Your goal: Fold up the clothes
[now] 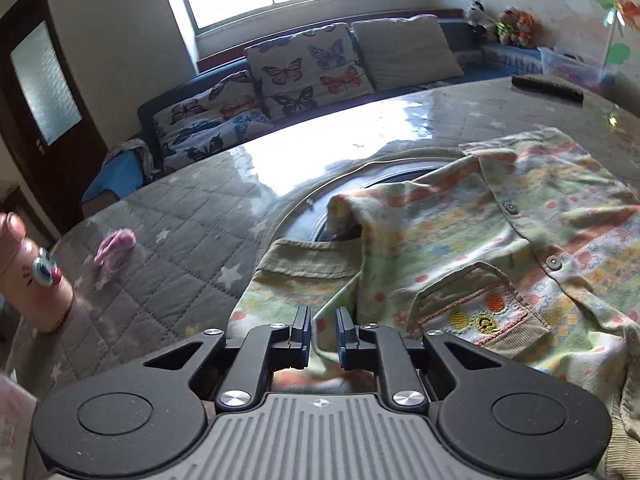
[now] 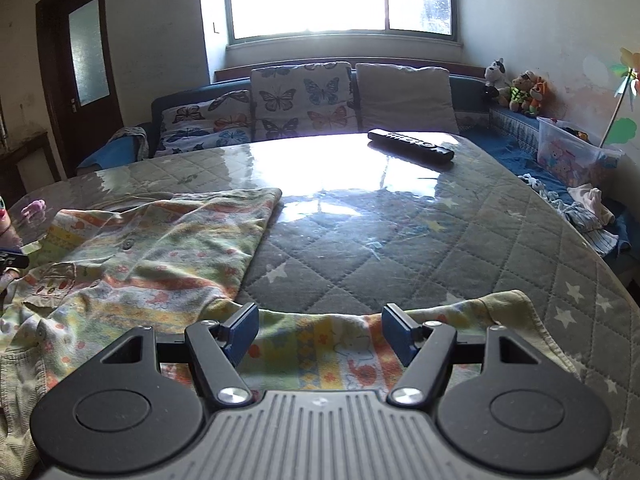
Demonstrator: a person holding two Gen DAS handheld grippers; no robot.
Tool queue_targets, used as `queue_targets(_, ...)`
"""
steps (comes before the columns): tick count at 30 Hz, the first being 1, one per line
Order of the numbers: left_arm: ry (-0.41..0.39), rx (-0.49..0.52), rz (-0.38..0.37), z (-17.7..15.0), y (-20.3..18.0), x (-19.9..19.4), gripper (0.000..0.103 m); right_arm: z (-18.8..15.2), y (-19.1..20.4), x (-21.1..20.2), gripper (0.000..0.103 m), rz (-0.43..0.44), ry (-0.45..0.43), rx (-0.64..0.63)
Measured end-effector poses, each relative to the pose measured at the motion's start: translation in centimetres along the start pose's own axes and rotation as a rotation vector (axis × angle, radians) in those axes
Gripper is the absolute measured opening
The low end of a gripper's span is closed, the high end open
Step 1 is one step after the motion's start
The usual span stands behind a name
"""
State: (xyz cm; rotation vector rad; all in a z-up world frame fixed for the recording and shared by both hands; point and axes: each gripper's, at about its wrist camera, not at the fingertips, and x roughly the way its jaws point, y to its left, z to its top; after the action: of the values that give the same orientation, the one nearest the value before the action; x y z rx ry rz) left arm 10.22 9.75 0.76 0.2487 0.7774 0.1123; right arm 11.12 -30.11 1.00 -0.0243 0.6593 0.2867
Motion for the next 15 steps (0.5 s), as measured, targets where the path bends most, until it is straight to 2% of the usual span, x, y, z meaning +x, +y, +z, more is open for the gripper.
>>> queue_targets(5, -0.017, 0.005, 0.010, 0.0, 0.1, 0.2, 0.016, 0.2, 0.4, -0.2, 0.070, 0.007, -0.004, -0.004)
queue_targets(7, -0.025, 0.003, 0.013, 0.0, 0.3, 0.2, 0.007, 0.4, 0.5, -0.4, 0.070, 0.006, -0.009, -0.006)
queue_targets(9, -0.032, 0.001, 0.017, -0.1, 0.4, 0.2, 0.003, 0.5, 0.6, -0.6, 0.070, 0.008, -0.014, -0.005)
queue_targets(11, -0.059, -0.039, 0.042, -0.5, 1.2, -0.8, 0.002, 0.7, 0.8, -0.7, 0.070, 0.014, -0.020, -0.006)
queue_targets(15, -0.094, -0.178, 0.134, -2.0, 4.2, -3.6, 0.001, 0.9, 1.7, -0.9, 0.070, 0.035, -0.030, -0.022)
